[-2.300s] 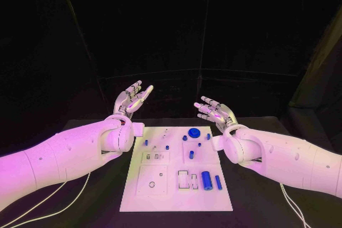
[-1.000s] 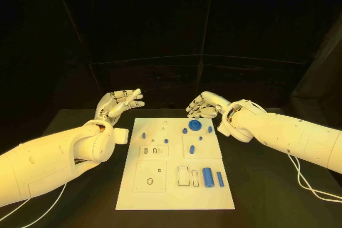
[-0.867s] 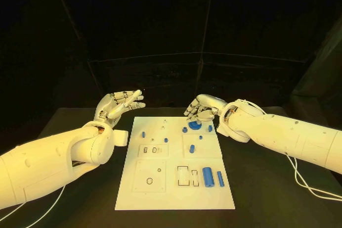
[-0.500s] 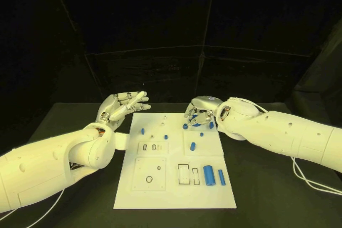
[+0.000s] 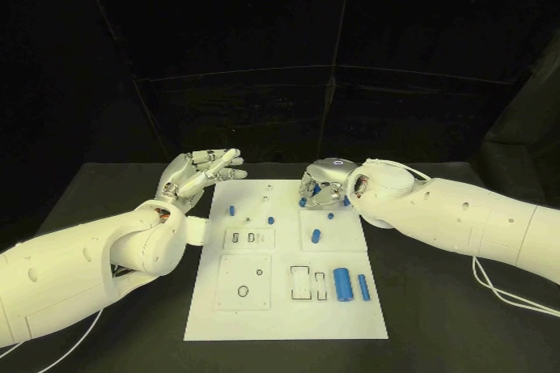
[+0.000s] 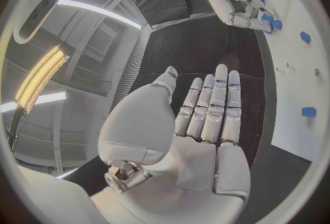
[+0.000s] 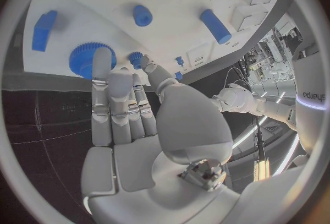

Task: Assemble the parts on the task board

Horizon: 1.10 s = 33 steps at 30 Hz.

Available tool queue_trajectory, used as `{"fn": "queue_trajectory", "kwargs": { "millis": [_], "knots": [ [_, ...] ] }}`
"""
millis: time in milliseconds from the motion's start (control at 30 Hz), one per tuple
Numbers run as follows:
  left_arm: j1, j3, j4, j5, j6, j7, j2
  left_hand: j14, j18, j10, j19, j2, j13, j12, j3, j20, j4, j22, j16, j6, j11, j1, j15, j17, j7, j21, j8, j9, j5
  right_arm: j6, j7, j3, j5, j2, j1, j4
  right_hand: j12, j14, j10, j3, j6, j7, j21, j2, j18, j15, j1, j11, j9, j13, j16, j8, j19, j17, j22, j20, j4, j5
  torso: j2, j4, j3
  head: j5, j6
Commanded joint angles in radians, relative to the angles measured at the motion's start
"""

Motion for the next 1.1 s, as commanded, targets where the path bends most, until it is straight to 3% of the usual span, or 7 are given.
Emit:
{"fn": "queue_trajectory", "kwargs": {
  "millis": [33, 433, 533, 667, 967, 1100],
  "knots": [
    [0.002, 0.001, 0.0, -0.009, 0.018, 0.004, 0.0, 0.003, 0.006, 0.0, 0.002, 0.009, -0.001, -0.005, -0.001, 0.001, -0.005, -0.001, -0.006, 0.004, 0.002, -0.002, 0.002, 0.001, 0.014, -0.001, -0.005, -0.001, 0.004, 0.019, -0.006, 0.001, -0.025, 0.004, 0.003, -0.002, 0.001, 0.041, -0.001, 0.012, -0.005, 0.0, 0.02, 0.001, 0.011, -0.004, -0.006, 0.0, 0.001, 0.0, 0.049, 0.0, -0.008, 0.049, 0.012, 0.001, 0.0, -0.007, 0.003, 0.0012, 0.0005, 0.0, -0.002],
    [0.004, 0.001, -0.003, -0.009, 0.02, -0.002, -0.002, 0.003, 0.006, -0.002, 0.002, 0.008, -0.002, -0.007, -0.002, 0.001, -0.006, -0.002, -0.007, 0.003, 0.003, -0.002, 0.003, 0.002, 0.015, -0.002, -0.007, -0.001, 0.004, 0.037, -0.003, 0.001, -0.025, 0.019, 0.003, -0.016, 0.003, 0.04, 0.013, 0.052, 0.008, 0.001, 0.075, 0.019, 0.012, -0.004, -0.011, 0.0, 0.002, 0.001, 0.17, 0.003, -0.02, 0.175, 0.046, 0.003, 0.008, -0.014, 0.004, 0.0012, 0.0, 0.005, -0.012],
    [0.004, 0.001, -0.004, -0.009, 0.02, -0.003, -0.003, 0.003, 0.006, -0.002, 0.002, 0.008, -0.002, -0.007, -0.002, 0.001, -0.006, -0.002, -0.007, 0.003, 0.003, -0.002, 0.003, 0.002, 0.015, -0.002, -0.007, -0.001, 0.004, 0.043, -0.003, 0.001, -0.024, 0.021, 0.003, -0.017, 0.003, 0.043, 0.022, 0.069, 0.018, 0.0, 0.096, 0.027, 0.011, -0.006, -0.009, -0.002, 0.003, 0.001, 0.204, 0.004, -0.017, 0.213, 0.064, 0.003, 0.009, -0.03, 0.006, 0.0011, 0.0, 0.004, -0.009],
    [0.005, 0.001, -0.005, -0.009, 0.02, -0.005, -0.002, 0.003, 0.006, -0.002, 0.002, 0.009, -0.002, -0.008, -0.002, 0.001, -0.006, -0.002, -0.008, 0.002, 0.003, -0.002, 0.003, 0.002, 0.015, -0.002, -0.008, -0.001, 0.004, 0.053, -0.004, 0.001, -0.024, 0.025, 0.003, -0.021, 0.003, 0.042, 0.03, 0.093, 0.028, 0.0, 0.13, 0.036, 0.007, -0.007, -0.005, -0.004, 0.003, 0.001, 0.229, 0.005, -0.011, 0.238, 0.101, 0.002, 0.009, -0.045, 0.007, 0.0024, -0.0002, 0.003, -0.013],
    [0.006, 0.001, -0.005, -0.009, 0.019, -0.008, -0.003, 0.003, 0.006, -0.003, 0.002, 0.009, -0.002, -0.009, -0.002, 0.002, -0.007, -0.003, -0.009, 0.002, 0.004, -0.002, 0.003, 0.002, 0.015, -0.003, -0.009, -0.002, 0.004, 0.071, -0.008, 0.001, -0.024, 0.034, 0.003, -0.027, 0.003, 0.033, 0.047, 0.137, 0.047, -0.001, 0.187, 0.03, 0.0, -0.008, -0.01, -0.006, 0.003, 0.001, 0.26, 0.004, -0.008, 0.258, 0.162, 0.004, 0.013, -0.05, 0.007, 0.0024, -0.0014, 0.002, -0.017],
    [0.007, 0.001, -0.006, -0.009, 0.019, -0.009, -0.004, 0.003, 0.006, -0.003, 0.002, 0.009, -0.002, -0.009, -0.002, 0.002, -0.007, -0.003, -0.009, 0.002, 0.004, -0.002, 0.003, 0.002, 0.015, -0.003, -0.009, -0.002, 0.004, 0.05, -0.01, 0.001, -0.024, 0.034, 0.003, -0.026, 0.004, 0.031, 0.055, 0.155, 0.057, -0.004, 0.203, 0.029, -0.001, -0.011, -0.009, -0.009, 0.004, 0.002, 0.268, 0.005, -0.008, 0.261, 0.178, 0.003, 0.014, -0.051, 0.007, 0.0028, -0.0018, 0.003, -0.016]
  ]
}}
